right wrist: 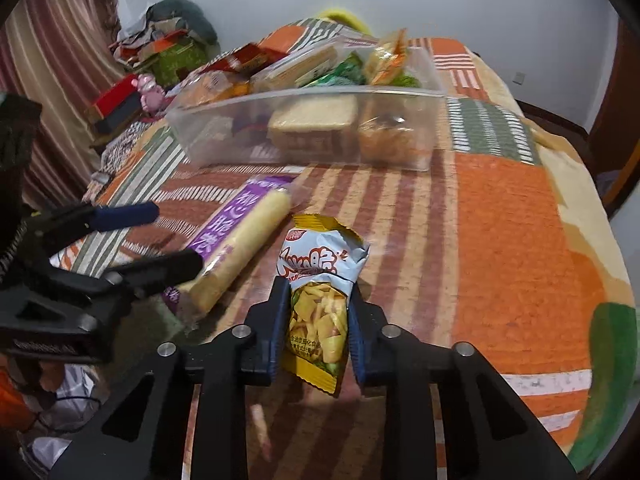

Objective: Organize snacks
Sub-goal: 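Grasp the purple coconut roll with the left gripper while the right grasps the chip bag, then carry the coconut roll and chip bag over the clear box and release them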

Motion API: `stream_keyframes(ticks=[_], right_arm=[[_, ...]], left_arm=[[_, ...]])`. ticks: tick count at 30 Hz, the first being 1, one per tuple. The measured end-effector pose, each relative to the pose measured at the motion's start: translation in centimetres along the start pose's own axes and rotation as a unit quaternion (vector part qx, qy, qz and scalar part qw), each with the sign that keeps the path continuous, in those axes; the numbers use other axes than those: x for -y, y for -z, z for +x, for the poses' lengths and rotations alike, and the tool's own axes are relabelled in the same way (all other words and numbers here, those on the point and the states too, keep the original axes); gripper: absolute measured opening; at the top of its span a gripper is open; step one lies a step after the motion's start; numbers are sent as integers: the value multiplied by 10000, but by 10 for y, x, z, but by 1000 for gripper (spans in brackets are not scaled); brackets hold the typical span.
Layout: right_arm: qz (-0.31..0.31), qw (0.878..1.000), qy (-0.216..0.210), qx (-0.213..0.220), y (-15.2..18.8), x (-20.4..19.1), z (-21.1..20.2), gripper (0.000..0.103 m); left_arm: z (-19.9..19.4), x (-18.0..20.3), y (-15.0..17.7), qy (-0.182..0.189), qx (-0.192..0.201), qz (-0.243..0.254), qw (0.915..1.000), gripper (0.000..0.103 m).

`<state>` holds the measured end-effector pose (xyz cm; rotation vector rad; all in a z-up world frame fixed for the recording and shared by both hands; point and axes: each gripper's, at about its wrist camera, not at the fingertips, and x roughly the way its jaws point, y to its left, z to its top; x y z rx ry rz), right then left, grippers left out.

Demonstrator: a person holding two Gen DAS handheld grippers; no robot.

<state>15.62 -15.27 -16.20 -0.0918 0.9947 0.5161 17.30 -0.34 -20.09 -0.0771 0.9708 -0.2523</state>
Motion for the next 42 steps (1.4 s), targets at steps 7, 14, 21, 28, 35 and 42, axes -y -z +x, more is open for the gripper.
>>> stream_keyframes(ticks=[7,14,21,28,35,42], right_arm=[[214,9995,145,161,8,15,-13,22],[269,9990,185,309,9,19,-21,21],[253,9978,180,591,-5,20,-35,20],[323,9943,124,1011,-29,19,-50,20],[235,9907,129,1334,-59,15,-55,20],[128,9879,226,1528,-90,17,-48,20]], left_arm=[[32,16,-2,-124,-77,48,9999,69],[21,30,-4,-226,123,406,9988,45],[-11,31,-17,-228,568,427,9972,45],[-35,24,-48,-184,1036,262,9941,45],[-42,24,-83,-188,1398,203,9898,45],[-37,20,-117,-240,1597,198,9867,45]])
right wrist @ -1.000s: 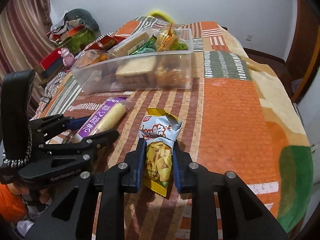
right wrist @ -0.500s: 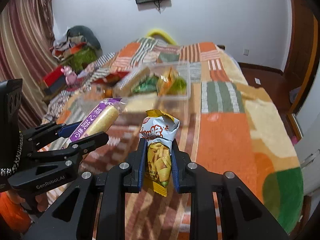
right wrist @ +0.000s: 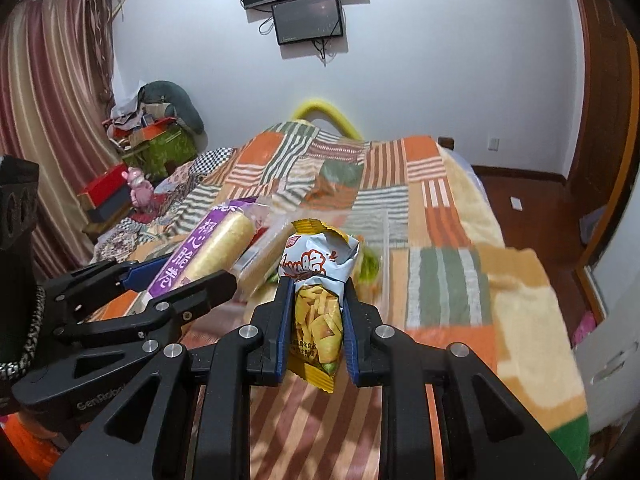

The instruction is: Organize snacks

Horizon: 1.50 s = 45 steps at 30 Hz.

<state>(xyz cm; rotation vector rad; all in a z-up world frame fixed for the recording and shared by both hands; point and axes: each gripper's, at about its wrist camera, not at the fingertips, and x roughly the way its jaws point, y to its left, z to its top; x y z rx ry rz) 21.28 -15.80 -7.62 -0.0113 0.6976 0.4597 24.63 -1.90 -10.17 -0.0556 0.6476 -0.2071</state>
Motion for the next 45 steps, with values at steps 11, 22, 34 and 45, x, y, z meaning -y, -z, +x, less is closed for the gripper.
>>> stream_keyframes(ticks=[11,22,34,45], right_arm=[[-129,9996,166,-166,-26,9,48,20],[-90,9987,111,-486,-26,15,70,22],[-236,9994,237,19,-38,8,8,24],[-315,9959,84,842,-35,-22,-93,31]], left_arm=[[51,-23,-29,-27,-98,-371,9993,45],[76,-32,-24,-40,-293,-372,9989,46],[-7,-19,-35,-65,298,-271,9992,46],[-143,0,-31,-338,1295,-16,9910,53]])
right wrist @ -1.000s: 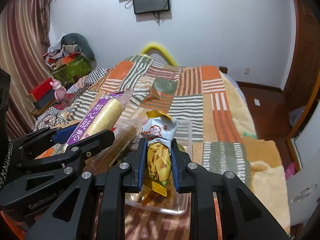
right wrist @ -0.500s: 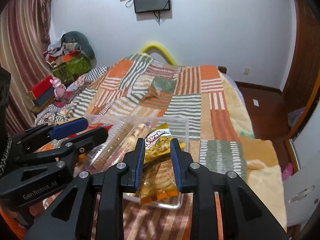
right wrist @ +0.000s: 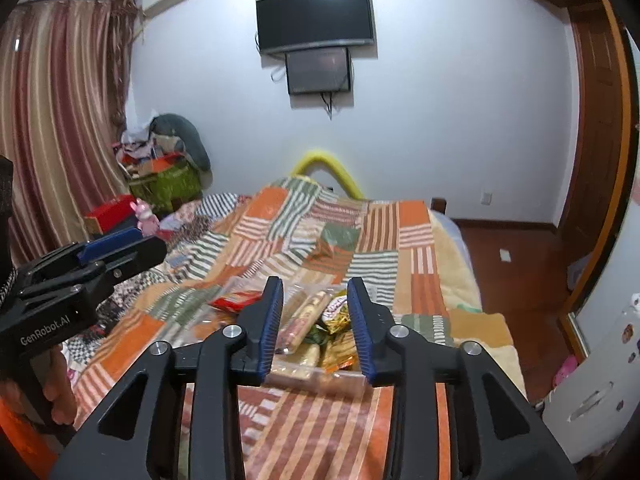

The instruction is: Organize snacks

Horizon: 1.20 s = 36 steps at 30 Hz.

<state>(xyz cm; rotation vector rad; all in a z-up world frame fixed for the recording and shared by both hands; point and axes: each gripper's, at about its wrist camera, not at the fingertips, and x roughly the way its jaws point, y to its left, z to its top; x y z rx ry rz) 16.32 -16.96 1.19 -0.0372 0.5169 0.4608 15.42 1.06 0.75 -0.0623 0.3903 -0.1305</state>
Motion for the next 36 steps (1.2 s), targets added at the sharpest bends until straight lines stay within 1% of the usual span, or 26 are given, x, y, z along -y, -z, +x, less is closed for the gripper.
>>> stream_keyframes(ticks=[2,4,6,8,10,11,12,13,14,15,16,17,20,22,23,26,36], right_arm=[[11,9999,-39,111,0,-4,-12,34],[13,9996,-72,273,0,-10,-29,40],[-5,9992,-91,388,0,-15,-39,44],[-11,9988,-109,482,1,-20,-49,48],[-28,9983,-120,578,2,-26,-57,56],[-41,9980,-100,618,3,-28,-59,59],[-63,9977,-72,665,4,-29,-60,65],[-71,9976,-51,690,5,-30,-60,71],[-73,9974,-14,722,6,-31,-61,74],[-67,9972,9,739,7,-32,-62,80],[-50,9971,17,759,8,-33,-62,85],[-34,9970,28,771,9,-33,-61,87],[-25,9969,86,785,11,-34,-61,92],[-23,9967,130,802,13,-35,-63,101],[-18,9964,148,831,16,-35,-67,103],[-33,9959,196,886,21,-36,-76,103],[-43,9956,206,913,21,-38,-78,103]], left_arm=[[-19,3,-1,-27,122,42,9999,56],[-37,5,-1,-57,222,56,9997,58],[-50,8,0,-95,299,69,9995,61],[-63,11,0,-148,399,82,9991,68],[-72,12,1,-193,496,109,9985,72],[-78,14,2,-220,533,128,9983,76],[-82,15,3,-242,548,126,9981,79],[-83,15,3,-252,559,112,9981,86],[-87,15,4,-263,595,83,9979,91],[-90,14,5,-279,626,61,9976,93],[-92,15,7,-302,648,51,9974,97],[-93,15,7,-335,663,49,9972,101],[-99,15,10,-403,675,57,9969,103],[-101,17,13,-416,649,105,9970,103],[-101,18,14,-439,648,118,9969,103],[-101,19,17,-459,634,139,9968,103],[-105,19,20,-481,699,113,9963,103]])
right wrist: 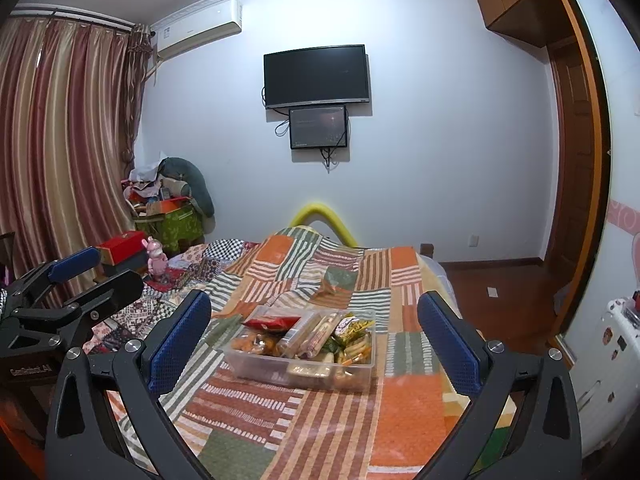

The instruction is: Organize snacks

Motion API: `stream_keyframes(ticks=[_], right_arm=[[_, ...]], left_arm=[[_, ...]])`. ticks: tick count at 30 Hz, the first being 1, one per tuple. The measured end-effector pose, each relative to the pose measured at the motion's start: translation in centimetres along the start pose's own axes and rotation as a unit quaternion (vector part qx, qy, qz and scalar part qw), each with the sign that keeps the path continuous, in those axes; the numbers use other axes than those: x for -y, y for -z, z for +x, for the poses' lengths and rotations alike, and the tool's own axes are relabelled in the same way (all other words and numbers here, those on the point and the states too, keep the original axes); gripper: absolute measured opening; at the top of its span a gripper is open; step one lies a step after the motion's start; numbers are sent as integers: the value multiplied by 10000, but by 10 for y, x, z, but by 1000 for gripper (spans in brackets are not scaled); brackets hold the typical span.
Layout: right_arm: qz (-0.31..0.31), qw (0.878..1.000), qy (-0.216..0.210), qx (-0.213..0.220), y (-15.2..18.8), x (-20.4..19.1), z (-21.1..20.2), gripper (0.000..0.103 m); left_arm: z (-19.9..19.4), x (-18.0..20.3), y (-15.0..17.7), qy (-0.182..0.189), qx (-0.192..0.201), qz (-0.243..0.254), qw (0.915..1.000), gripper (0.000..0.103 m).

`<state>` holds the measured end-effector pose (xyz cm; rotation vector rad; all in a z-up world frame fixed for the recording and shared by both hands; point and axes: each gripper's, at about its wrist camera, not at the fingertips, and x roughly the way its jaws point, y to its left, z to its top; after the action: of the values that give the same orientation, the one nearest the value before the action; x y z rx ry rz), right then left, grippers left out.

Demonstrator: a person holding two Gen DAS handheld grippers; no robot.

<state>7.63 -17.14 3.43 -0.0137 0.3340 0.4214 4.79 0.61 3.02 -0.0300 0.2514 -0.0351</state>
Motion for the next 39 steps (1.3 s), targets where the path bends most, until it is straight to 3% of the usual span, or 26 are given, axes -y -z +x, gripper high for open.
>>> stream_keyframes(ticks=[39], right_arm=[[45,9998,204,-10,2,5,-3,103]], left_arm=[[5,-1,2,41,15,-100,9999,103]])
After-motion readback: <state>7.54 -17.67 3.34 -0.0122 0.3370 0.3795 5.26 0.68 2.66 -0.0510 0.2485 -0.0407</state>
